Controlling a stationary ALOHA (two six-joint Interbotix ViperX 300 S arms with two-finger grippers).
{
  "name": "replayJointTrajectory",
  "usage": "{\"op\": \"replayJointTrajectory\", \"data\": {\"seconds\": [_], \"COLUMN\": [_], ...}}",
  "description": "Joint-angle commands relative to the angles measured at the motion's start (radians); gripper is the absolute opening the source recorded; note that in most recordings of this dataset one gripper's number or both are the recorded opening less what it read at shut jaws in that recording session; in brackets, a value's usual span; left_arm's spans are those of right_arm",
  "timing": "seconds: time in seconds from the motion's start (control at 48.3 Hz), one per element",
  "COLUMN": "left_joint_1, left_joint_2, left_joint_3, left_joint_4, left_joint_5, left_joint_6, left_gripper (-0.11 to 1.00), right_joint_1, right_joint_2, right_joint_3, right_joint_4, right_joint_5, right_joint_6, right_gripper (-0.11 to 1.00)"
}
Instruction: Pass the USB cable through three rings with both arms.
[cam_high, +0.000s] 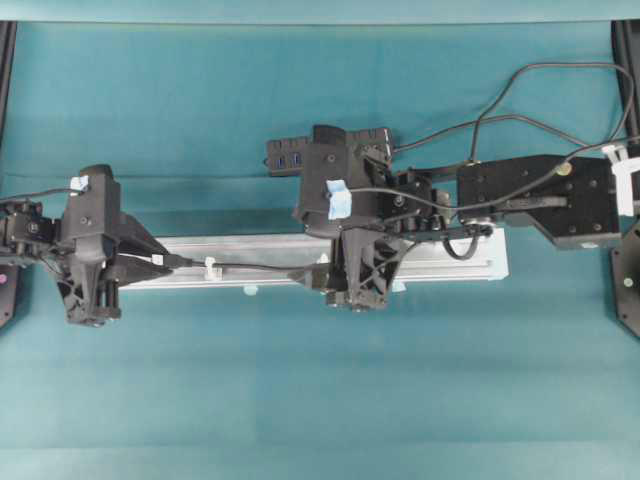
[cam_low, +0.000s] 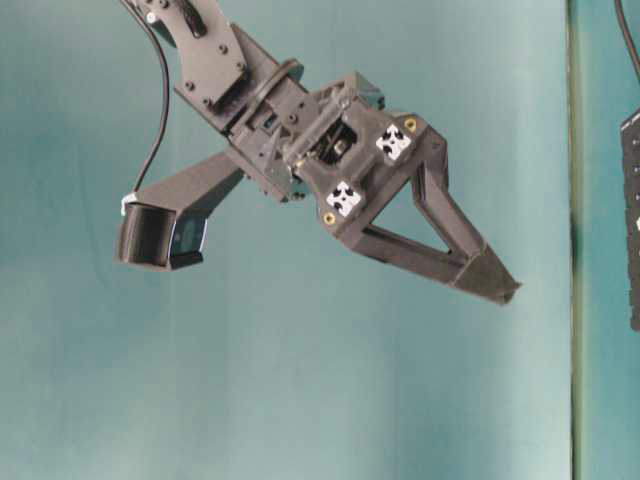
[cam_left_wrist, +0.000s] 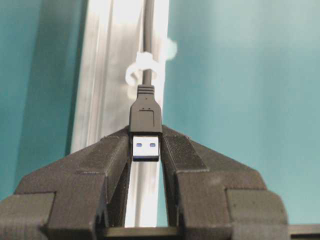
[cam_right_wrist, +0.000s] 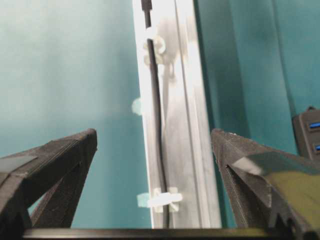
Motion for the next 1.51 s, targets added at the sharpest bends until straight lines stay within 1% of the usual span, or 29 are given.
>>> {"op": "replayJointTrajectory", "data": {"seconds": [0.0,0.331,0.703,1.489], "left_joint_1": [-0.003,-0.003,-0.003,-0.006], "left_joint_2": [-0.029,-0.084,-0.087,-0.094], "left_joint_3": [-0.025,-0.025,-0.025,-0.038], "left_joint_4": [0.002,0.002,0.002,0.002], "left_joint_5": [0.012,0.061,0.061,0.063], "left_joint_6": [0.002,-0.002,0.000,0.000], "left_gripper": [0.22,0.22,0.22,0.22], "right_joint_1": [-0.002,0.000,0.000,0.003], "right_joint_2": [-0.032,-0.072,-0.103,-0.104], "right_joint_3": [-0.003,0.029,0.064,0.069], "right_joint_4": [0.000,0.000,0.002,0.000], "right_joint_5": [-0.006,-0.006,-0.011,-0.029], "right_joint_6": [0.005,0.006,0.008,0.008], "right_gripper": [0.90,0.90,0.90,0.90]}}
